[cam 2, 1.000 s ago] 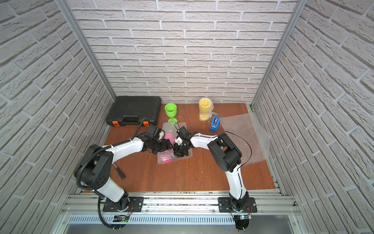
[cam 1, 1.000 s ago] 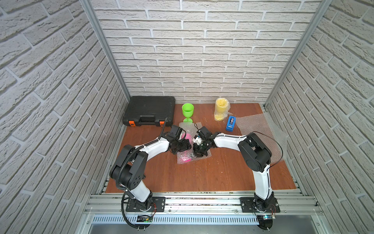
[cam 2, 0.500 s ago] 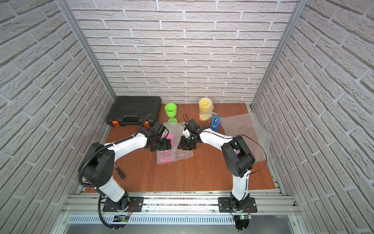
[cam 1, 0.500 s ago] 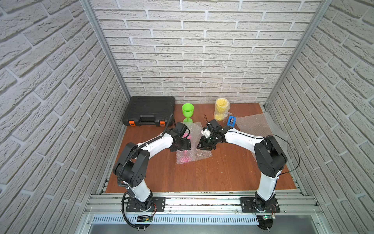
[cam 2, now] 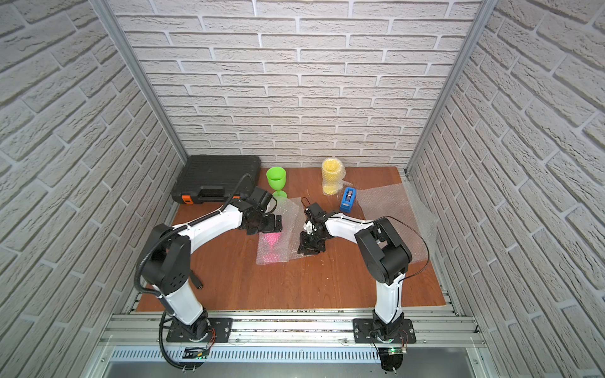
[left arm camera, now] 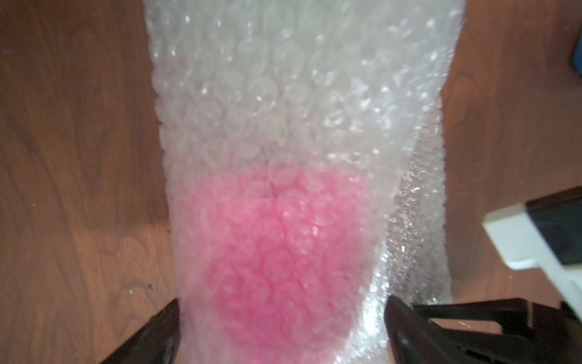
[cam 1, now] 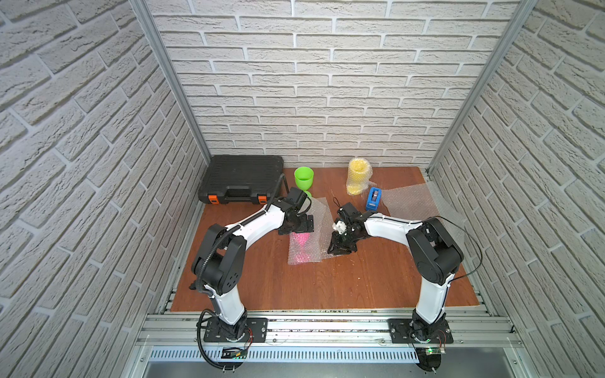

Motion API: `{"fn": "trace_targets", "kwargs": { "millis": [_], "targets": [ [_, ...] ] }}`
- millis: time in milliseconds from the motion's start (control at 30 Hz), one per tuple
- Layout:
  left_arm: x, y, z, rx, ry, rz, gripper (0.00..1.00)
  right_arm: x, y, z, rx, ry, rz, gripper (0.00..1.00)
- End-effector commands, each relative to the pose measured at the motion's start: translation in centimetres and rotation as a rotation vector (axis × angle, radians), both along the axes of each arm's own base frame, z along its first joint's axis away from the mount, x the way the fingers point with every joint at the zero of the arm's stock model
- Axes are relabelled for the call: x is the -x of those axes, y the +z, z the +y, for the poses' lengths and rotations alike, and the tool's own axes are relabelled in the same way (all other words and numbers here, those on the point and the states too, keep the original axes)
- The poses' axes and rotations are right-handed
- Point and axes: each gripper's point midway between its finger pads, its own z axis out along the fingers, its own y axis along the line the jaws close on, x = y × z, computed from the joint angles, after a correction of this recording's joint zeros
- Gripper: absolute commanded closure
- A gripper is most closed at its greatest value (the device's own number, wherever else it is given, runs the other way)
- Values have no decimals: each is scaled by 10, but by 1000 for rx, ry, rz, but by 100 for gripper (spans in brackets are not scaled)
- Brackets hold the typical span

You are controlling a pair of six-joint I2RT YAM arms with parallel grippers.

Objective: Wrap wine glasses in bubble wrap
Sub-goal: Wrap the wine glass in bubble wrap.

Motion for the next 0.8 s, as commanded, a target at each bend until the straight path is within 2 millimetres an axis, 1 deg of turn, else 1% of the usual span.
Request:
{"fn": "trace_targets", "kwargs": {
  "millis": [0, 100, 267, 333, 400, 500, 567, 667, 767],
  "targets": [
    [4, -14, 12, -70, -8, 45, 3, 1, 14, -3, 6, 7, -39, 69],
    [1, -19, 12, -41, 1, 47, 6, 2, 13, -4, 15, 10, -34, 69],
    [-3, -25, 18, -6, 38, 39, 11, 13, 8, -15, 49, 2, -14, 69],
    [-4, -23, 12, 46, 34, 21, 12, 15, 11, -14, 42, 2, -15, 69],
    [-5, -23, 7, 88, 31, 15, 14, 10, 22, -12, 27, -1, -42, 69],
    [-3, -26, 4, 127, 31, 22, 15, 2, 46, -3, -26, -4, -89, 67],
    [-3, -27, 2, 171, 40, 24, 16, 1, 63, 7, -92, 4, -109, 64],
    [-3, -26, 1, 248, 62, 26, 18, 9, 81, 24, -182, 27, -107, 60],
    [-4, -23, 5, 282, 74, 19, 19, 22, 91, 41, -223, 76, -97, 58]
  ]
}}
